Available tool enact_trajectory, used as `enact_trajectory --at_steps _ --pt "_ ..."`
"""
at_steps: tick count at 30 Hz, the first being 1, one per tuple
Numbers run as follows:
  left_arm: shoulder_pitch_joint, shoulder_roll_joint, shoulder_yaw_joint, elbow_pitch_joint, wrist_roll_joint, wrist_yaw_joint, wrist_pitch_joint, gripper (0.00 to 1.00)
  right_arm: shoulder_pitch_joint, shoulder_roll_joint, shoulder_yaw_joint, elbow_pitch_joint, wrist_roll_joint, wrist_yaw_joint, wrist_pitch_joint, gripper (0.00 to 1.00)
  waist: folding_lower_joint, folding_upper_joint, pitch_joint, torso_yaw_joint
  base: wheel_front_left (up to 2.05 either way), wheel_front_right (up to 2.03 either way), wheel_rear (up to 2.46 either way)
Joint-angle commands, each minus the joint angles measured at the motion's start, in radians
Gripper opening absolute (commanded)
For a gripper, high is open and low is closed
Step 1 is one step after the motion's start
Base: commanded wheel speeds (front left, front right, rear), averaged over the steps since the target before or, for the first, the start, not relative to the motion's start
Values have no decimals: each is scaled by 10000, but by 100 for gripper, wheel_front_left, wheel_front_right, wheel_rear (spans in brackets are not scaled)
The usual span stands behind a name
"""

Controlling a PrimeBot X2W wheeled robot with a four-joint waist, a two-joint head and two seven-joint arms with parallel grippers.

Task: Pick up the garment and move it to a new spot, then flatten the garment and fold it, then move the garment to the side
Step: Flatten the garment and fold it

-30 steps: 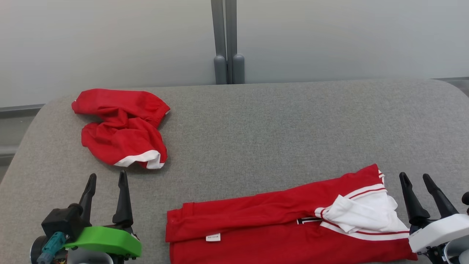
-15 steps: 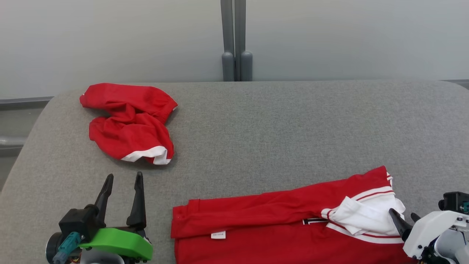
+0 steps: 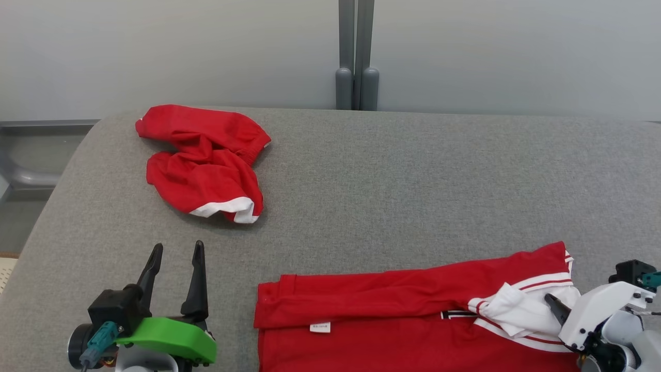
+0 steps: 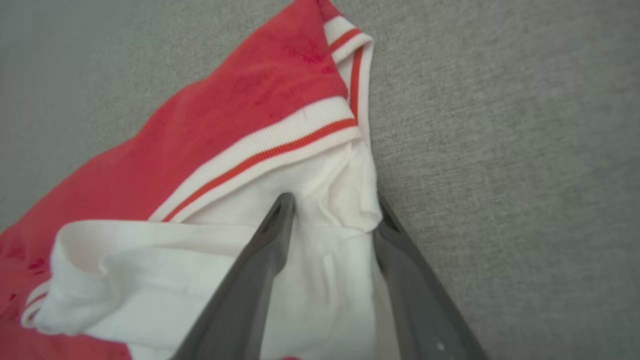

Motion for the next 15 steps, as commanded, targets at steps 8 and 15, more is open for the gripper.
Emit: enact_trajectory --at_steps 8,15 --pt "55 13 132 -77 1 60 -23 100 -10 -567 138 -669 453 1 -971 0 0 0 -95 -241 0 0 0" --pt "190 -99 172 -96 16 91 -25 100 -96 -1681 -109 -981 -47 -1 -1323 0 0 0 -111 -464 0 0 0"
